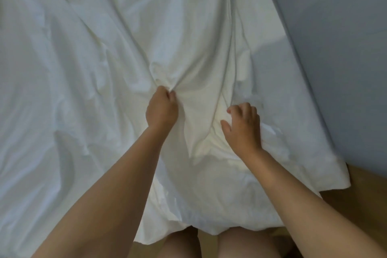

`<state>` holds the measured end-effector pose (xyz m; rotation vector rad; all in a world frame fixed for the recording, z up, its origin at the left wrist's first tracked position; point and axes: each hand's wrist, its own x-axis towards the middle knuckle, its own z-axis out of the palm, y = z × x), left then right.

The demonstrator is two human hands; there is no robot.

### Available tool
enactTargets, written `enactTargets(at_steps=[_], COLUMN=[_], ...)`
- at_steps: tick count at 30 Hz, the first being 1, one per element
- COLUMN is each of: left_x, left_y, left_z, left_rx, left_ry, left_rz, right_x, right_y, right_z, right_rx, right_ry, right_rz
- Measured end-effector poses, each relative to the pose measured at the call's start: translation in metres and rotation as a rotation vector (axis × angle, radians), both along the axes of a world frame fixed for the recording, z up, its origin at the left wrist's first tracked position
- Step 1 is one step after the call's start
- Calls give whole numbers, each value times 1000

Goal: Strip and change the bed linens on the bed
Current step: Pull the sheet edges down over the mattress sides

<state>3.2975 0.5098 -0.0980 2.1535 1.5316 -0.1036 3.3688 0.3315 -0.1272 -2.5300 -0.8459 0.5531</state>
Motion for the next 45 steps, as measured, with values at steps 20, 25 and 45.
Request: enactTargets(at_steps=[20, 25, 45], left_x=[-16, 47, 109], left_y=[-20, -92, -185], left_z=[26, 2, -41], left_rx=[250, -75, -430], left_ry=[25, -20, 153], left_rz=[-180, -423, -642], right_x=[43, 85, 26], right_y=[6, -120, -176], right_z=[22, 89, 11], right_rx=[139, 387, 249], right_ry=[531, 199, 116], right_rz=[-289, -766, -945])
